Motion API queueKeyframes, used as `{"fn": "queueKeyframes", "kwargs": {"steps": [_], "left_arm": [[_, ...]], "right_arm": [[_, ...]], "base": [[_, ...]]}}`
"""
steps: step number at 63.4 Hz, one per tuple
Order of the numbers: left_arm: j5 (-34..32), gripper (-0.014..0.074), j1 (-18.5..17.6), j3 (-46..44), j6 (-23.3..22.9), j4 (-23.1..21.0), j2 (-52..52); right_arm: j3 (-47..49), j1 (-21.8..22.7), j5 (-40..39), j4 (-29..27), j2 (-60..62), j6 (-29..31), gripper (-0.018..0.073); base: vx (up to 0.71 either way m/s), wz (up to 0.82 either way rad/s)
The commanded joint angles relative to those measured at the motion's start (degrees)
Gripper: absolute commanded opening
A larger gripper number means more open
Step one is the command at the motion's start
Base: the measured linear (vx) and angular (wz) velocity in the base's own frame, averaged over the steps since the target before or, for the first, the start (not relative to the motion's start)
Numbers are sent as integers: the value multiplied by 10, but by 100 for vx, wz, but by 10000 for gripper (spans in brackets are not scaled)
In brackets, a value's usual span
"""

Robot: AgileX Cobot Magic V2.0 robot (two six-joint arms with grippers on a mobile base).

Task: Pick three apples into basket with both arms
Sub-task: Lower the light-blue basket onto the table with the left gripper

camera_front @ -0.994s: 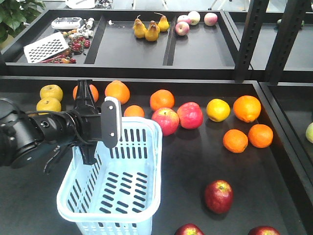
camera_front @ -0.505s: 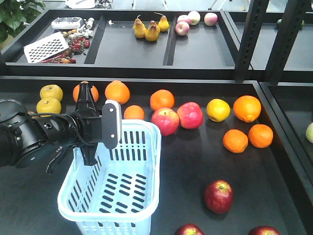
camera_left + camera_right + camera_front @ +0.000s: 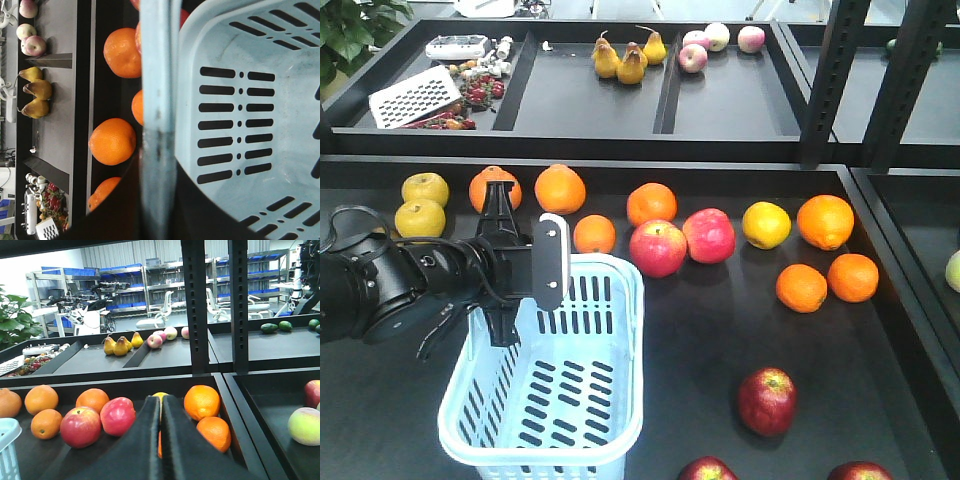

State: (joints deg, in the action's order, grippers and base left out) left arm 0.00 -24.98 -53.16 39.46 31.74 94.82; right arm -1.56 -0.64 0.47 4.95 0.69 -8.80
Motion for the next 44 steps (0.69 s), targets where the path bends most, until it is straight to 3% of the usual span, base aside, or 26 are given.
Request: {"fn": "queueKeyframes", "kwargs": {"steps": [1, 19, 44], "left_arm": [[-11, 64, 0, -15, -9, -10, -17], [27, 175, 0, -15, -9, -10, -20], [72, 599, 0, -15, -9, -26, -21]], "right_arm": [[-8, 0, -44, 2, 7, 0, -8], [-8, 0, -44, 2, 7, 0, -8], [-8, 0, -44, 2, 7, 0, -8]], "base": [[0, 0], [0, 0], [0, 0]]}}
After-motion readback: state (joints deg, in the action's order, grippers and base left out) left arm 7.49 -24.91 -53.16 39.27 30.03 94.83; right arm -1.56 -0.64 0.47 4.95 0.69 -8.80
